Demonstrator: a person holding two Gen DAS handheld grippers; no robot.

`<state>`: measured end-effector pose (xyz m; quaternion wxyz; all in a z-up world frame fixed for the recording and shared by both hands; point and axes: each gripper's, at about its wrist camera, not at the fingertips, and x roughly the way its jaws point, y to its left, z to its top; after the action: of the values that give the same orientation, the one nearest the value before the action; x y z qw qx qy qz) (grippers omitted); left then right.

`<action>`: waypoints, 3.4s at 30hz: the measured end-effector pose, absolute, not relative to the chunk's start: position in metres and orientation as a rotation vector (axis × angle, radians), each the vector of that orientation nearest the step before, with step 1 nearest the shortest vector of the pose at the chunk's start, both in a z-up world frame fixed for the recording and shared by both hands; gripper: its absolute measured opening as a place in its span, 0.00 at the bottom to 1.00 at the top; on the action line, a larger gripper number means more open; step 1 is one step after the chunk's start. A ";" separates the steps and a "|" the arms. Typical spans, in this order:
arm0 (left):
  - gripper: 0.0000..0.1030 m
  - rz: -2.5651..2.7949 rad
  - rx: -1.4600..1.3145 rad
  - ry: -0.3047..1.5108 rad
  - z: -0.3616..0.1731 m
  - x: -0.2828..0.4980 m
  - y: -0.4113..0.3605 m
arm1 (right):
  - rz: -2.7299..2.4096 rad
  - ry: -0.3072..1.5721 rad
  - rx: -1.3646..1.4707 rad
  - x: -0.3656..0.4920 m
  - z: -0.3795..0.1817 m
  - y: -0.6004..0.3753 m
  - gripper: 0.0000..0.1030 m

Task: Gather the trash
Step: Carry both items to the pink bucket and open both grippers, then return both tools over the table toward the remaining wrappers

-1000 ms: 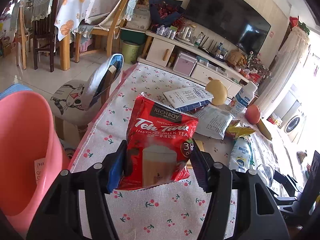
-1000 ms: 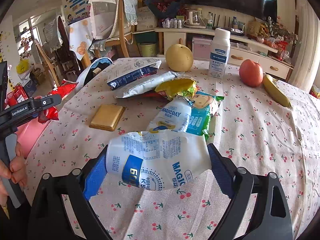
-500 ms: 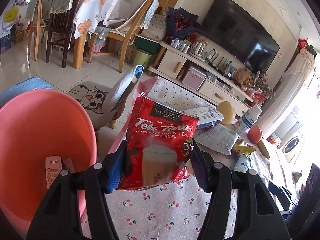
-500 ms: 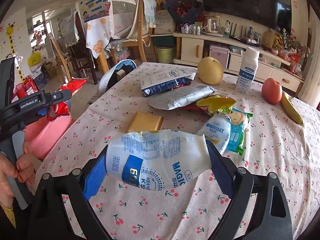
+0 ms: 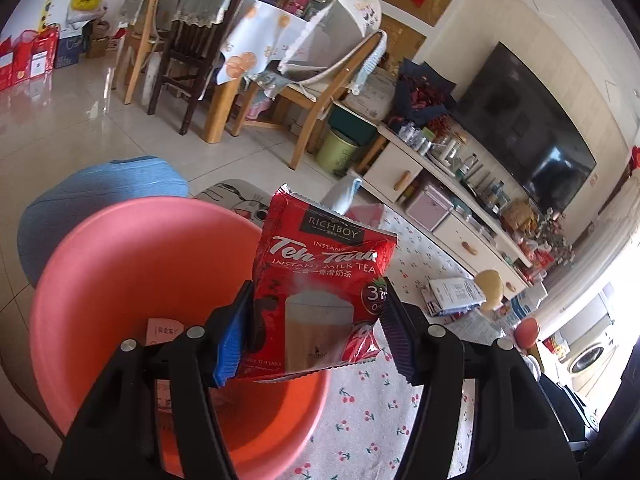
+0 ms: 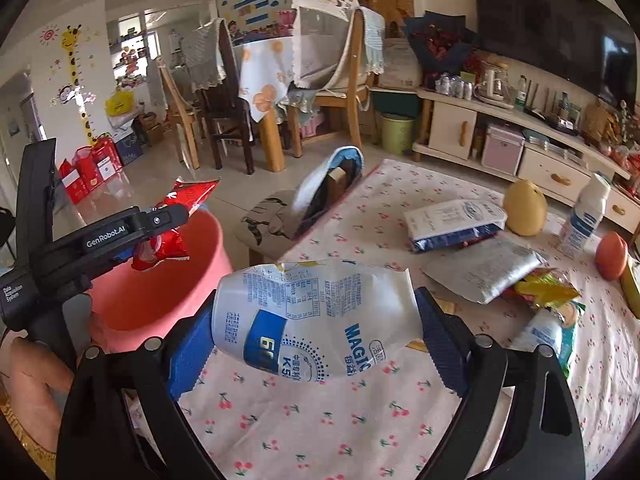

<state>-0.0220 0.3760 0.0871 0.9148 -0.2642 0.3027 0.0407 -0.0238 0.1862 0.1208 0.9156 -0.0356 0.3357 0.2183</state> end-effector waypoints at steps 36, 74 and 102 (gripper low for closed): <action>0.93 0.267 -0.690 0.471 0.075 -0.034 0.451 | 0.480 0.686 -0.064 -0.018 0.107 0.254 0.93; 0.96 -0.049 -0.360 0.459 0.098 -0.009 0.313 | 0.325 0.605 -0.029 -0.062 0.102 0.121 0.93; 0.96 -0.061 -0.293 0.614 0.077 0.021 0.233 | 0.133 0.582 0.182 -0.052 0.098 -0.018 0.93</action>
<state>0.0205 0.2335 0.0769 0.9422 -0.1436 0.3012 -0.0297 -0.0521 -0.0183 0.0983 0.9516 0.0896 0.2865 0.0652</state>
